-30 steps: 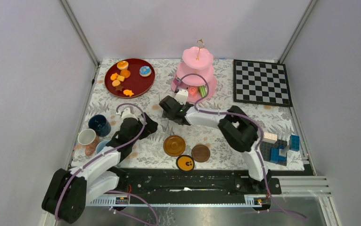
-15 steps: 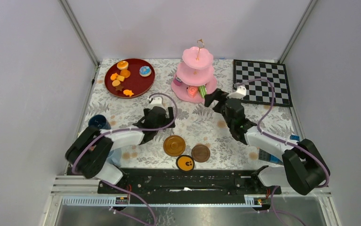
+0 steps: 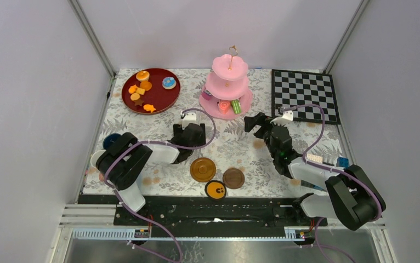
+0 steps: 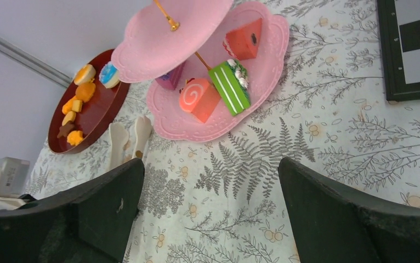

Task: Serve the afternoon tea
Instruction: Pick up the clamp from the center of the board.

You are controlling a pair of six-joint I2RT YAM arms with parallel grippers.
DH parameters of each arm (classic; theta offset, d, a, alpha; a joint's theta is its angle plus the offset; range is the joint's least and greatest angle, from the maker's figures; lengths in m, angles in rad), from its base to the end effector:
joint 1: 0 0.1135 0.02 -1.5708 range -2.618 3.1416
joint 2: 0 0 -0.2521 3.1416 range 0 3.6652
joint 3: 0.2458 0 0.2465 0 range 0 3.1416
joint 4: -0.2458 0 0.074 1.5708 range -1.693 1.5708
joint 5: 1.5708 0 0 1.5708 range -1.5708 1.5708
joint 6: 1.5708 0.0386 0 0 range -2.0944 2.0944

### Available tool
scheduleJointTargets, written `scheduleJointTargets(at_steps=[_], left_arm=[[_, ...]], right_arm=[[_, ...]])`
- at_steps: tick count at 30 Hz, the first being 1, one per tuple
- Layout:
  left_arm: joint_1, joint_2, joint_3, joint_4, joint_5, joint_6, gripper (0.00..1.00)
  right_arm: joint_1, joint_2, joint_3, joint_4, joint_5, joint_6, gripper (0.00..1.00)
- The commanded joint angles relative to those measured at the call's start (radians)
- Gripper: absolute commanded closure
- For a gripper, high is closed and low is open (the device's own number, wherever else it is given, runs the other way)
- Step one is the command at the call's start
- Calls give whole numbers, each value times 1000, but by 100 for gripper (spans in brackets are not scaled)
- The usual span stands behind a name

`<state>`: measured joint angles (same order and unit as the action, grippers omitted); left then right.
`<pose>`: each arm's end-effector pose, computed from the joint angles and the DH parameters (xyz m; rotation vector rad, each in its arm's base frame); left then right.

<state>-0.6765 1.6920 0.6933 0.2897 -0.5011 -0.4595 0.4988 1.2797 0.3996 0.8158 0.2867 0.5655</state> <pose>0.2551 -0.1810 0.1250 -0.0188 2.1793 -0.0683 0.2309 0.1134 0.2018 0.2781 1.6409 0.5795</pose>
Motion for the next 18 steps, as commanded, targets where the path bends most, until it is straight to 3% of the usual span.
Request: scheduleJointTargets(at_steps=[1, 6, 12, 18], left_arm=[[-15, 60, -37, 119, -60, 6, 14], [-28, 109, -94, 234, -95, -21, 22], [-31, 119, -116, 285, -125, -9, 47], [-29, 24, -71, 171, -120, 13, 54]], right_arm=[[-5, -2, -12, 103, -10, -21, 0], [-5, -4, -29, 120, 3, -16, 0], [-5, 2, -33, 129, 8, -12, 0], [-6, 6, -27, 129, 0, -12, 0]])
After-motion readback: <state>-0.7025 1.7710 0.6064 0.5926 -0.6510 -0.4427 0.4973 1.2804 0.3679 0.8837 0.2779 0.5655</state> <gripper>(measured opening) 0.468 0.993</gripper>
